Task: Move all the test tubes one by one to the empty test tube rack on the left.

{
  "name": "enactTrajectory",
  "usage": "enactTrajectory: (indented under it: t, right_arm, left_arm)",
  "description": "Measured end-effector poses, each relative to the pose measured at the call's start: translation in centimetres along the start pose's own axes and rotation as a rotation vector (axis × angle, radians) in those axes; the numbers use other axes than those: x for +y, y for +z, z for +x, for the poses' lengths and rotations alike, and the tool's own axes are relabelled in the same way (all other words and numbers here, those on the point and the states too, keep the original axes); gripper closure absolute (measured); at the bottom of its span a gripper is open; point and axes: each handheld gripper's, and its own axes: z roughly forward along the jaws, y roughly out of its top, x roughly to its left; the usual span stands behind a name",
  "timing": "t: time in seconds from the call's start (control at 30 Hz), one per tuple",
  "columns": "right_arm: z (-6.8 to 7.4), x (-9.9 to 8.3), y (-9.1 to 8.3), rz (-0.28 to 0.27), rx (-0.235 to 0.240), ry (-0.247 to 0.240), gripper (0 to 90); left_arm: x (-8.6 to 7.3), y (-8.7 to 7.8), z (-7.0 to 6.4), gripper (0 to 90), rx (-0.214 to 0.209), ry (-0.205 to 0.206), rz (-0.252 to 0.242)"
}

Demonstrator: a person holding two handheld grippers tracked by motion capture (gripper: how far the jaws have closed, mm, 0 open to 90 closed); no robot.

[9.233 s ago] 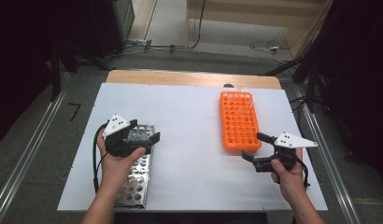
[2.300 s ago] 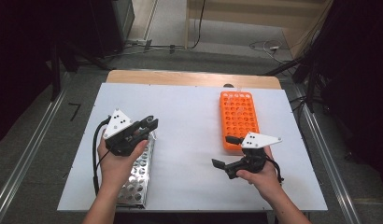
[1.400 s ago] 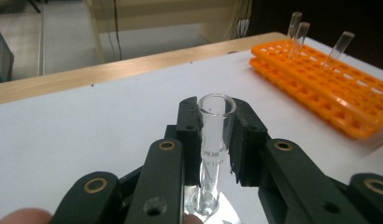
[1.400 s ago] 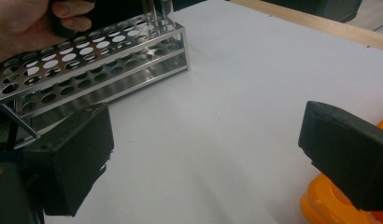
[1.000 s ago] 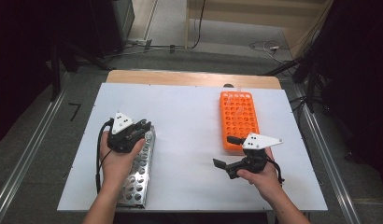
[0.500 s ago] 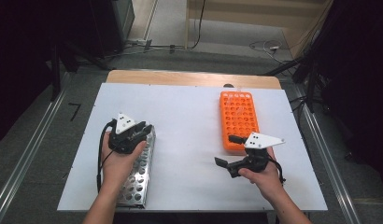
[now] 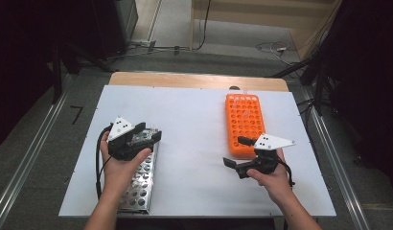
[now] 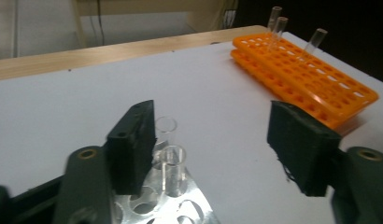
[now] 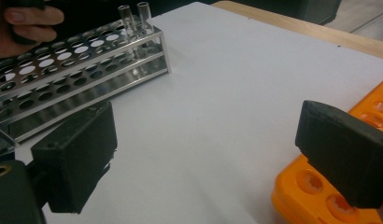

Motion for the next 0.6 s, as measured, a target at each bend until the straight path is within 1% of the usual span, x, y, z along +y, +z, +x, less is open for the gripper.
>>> enactTrajectory:
  t: [0.03, 0.17, 0.23, 0.3, 0.33, 0.47, 0.57, 0.6]
  right_arm:
    - [-0.2, 0.0, 0.0, 0.000, -0.005, 0.004, 4.5]
    - [-1.2, 0.2, -0.1, -0.006, -0.033, 0.024, 5.0]
    - [-1.9, 0.3, -0.1, -0.012, -0.049, 0.044, 6.3]
    - [-2.5, 0.4, 0.0, -0.010, -0.063, 0.052, 6.5]
    - [-2.8, 0.5, 0.0, -0.007, -0.074, 0.048, 6.5]
    - [-4.2, 0.6, 0.5, 0.000, -0.107, 0.075, 6.5]
    - [-5.4, 0.8, 0.8, 0.003, -0.120, 0.114, 7.7]
    - [-5.7, 1.0, 0.9, 0.010, -0.132, 0.124, 7.8]
  left_arm:
    - [0.0, 0.0, -0.1, 24.5, -0.004, 0.006, -0.003]
    - [0.1, -0.1, -0.4, 12.0, -0.050, -0.001, -0.008]
    - [0.1, -0.1, -0.7, 7.8, -0.072, 0.000, -0.015]
    - [0.2, -0.2, -0.9, 3.7, -0.094, 0.012, -0.005]
    - [0.2, -0.2, -1.1, 2.0, -0.107, 0.017, -0.002]
    - [0.3, -0.2, -1.6, 0.0, -0.142, 0.024, -0.004]
    - [0.3, -0.3, -1.8, 0.0, -0.149, 0.027, -0.006]
    - [0.3, -0.3, -1.9, 0.0, -0.152, 0.031, -0.005]
